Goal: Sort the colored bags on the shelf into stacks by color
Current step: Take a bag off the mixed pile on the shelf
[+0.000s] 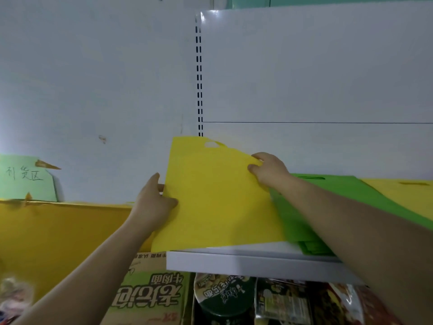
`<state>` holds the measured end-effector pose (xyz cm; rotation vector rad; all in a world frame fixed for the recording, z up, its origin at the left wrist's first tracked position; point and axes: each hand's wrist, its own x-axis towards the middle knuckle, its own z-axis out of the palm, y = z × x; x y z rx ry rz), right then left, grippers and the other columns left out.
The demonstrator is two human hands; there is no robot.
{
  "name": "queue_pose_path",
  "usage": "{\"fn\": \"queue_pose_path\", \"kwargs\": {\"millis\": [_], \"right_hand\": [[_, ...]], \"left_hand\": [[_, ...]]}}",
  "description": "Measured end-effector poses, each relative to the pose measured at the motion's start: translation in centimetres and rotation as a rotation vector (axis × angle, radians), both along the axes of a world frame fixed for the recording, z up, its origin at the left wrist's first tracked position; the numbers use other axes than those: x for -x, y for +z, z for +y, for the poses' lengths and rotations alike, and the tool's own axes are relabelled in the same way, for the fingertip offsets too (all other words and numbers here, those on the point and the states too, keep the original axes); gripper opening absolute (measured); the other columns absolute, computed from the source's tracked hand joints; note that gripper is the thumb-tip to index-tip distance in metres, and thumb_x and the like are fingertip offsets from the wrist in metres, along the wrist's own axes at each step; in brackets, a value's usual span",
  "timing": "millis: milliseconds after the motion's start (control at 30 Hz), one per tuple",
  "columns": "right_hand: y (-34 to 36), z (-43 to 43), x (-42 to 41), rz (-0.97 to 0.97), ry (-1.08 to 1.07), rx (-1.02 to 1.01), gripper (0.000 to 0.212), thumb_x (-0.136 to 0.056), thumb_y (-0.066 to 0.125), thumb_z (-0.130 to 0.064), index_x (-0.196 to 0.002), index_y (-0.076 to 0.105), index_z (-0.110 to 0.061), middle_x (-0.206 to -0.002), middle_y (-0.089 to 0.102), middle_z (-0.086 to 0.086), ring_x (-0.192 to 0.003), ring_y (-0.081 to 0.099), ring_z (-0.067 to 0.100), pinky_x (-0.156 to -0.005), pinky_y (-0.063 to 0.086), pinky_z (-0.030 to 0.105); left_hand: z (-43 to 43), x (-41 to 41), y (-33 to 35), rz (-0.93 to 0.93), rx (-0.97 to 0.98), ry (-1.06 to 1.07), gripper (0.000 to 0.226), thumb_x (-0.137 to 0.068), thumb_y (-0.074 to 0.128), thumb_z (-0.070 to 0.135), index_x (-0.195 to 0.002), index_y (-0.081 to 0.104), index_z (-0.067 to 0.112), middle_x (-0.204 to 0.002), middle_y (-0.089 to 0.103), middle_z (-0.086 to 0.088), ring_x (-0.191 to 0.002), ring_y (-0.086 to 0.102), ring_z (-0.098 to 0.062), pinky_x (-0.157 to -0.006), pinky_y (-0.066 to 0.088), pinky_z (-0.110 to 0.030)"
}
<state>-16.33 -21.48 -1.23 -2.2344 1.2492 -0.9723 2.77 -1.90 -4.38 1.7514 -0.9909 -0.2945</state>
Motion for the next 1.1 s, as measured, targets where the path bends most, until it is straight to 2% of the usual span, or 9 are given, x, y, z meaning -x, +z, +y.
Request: {"fn": "queue_pose_path", "kwargs": {"millis": [133,300,433,533,600,700,833,1000,1100], "right_hand": [[0.5,0.3,-0.3,-0.281,-0.058,-0.309,0.063,-0.087,0.066,-0.012,-0.144,0.037,-0.009,-0.145,0.039,0.012,-0.125,0.045,0.029,-0.098,0.041,0.034],[0.2,0.0,-0.8,-0.445,-0.076,-0.579,0.053,-0.08,0.072,-0.004,-0.129,0.051,0.001,-0.128,0.056,0.018,-0.114,0.055,0.035,-0.1,0.045,0.048],[0.4,1.1,-0.6,-0.496,-0.072,-0.561,0.043,-0.08,0.069,-0.004,-0.121,0.058,-0.002,-0.11,0.065,0.018,-0.097,0.064,0.034,-0.09,0.052,0.051],[0.9,2.4,-0.5,-0.558,-0.042,-0.552,0.038,-0.084,0.065,-0.004,-0.121,0.06,-0.004,-0.109,0.066,0.018,-0.095,0.065,0.033,-0.09,0.052,0.05],[1.2,3.0,-0.6,-0.61,-0.025,-0.533,0.038,-0.085,0.064,-0.007,-0.124,0.06,-0.007,-0.112,0.065,0.016,-0.096,0.065,0.031,-0.091,0.052,0.048],[2.0,4.1,-0.6,-0.638,-0.054,-0.346,0.046,-0.085,0.066,-0.008,-0.129,0.057,-0.015,-0.127,0.057,0.009,-0.108,0.059,0.027,-0.096,0.049,0.039],[3.9,6.3,-0.1,-0.618,-0.069,-0.059,0.053,-0.086,0.063,-0.004,-0.136,0.051,-0.016,-0.136,0.051,0.005,-0.12,0.051,0.017,-0.092,0.04,0.022],[4.9,7.8,1.1,-0.712,-0.032,-0.045,0.067,-0.086,0.061,0.0,-0.145,0.036,-0.018,-0.131,0.057,0.004,-0.104,0.059,0.016,-0.089,0.049,0.033],[4.7,8.3,3.0,-0.704,-0.095,-0.021,0.069,-0.085,0.061,-0.002,-0.146,0.035,-0.019,-0.134,0.055,0.006,-0.111,0.059,0.019,-0.095,0.049,0.039]], "left_hand": [[0.3,0.1,0.1,0.03,0.074,-0.042,0.052,-0.09,0.054,0.0,-0.138,0.043,0.017,-0.095,0.052,0.007,-0.081,0.052,-0.016,-0.067,0.043,-0.03],[0.9,-0.7,0.3,0.011,0.095,-0.088,0.056,-0.091,0.053,0.0,-0.14,0.041,0.023,-0.111,0.048,0.003,-0.086,0.051,-0.018,-0.058,0.041,-0.025],[1.4,-1.6,0.4,0.02,0.136,-0.126,0.056,-0.09,0.053,-0.002,-0.138,0.044,0.026,-0.113,0.055,0.002,-0.091,0.057,-0.019,-0.063,0.045,-0.029],[1.9,-1.9,0.7,-0.012,0.164,-0.13,0.055,-0.09,0.053,-0.001,-0.136,0.044,0.027,-0.114,0.055,0.002,-0.101,0.055,-0.023,-0.074,0.043,-0.032],[2.3,-2.0,1.0,-0.029,0.195,-0.131,0.056,-0.09,0.052,-0.001,-0.136,0.044,0.028,-0.112,0.053,0.004,-0.099,0.054,-0.021,-0.072,0.042,-0.029],[3.0,-2.4,1.8,-0.049,0.247,-0.134,0.055,-0.091,0.052,-0.001,-0.137,0.043,0.028,-0.112,0.052,0.006,-0.087,0.056,-0.011,-0.062,0.042,-0.023],[3.9,-2.7,2.9,-0.067,0.328,-0.135,0.055,-0.09,0.054,-0.001,-0.137,0.044,0.027,-0.109,0.052,0.009,-0.081,0.053,0.004,-0.062,0.042,-0.019],[4.2,-2.2,3.3,-0.041,0.401,-0.189,0.054,-0.09,0.055,0.0,-0.135,0.045,0.028,-0.108,0.056,0.012,-0.083,0.059,0.0,-0.063,0.047,-0.021],[4.0,-1.2,3.1,-0.038,0.392,-0.231,0.055,-0.091,0.055,0.001,-0.137,0.043,0.029,-0.112,0.054,0.012,-0.083,0.058,0.003,-0.063,0.047,-0.022]]}}
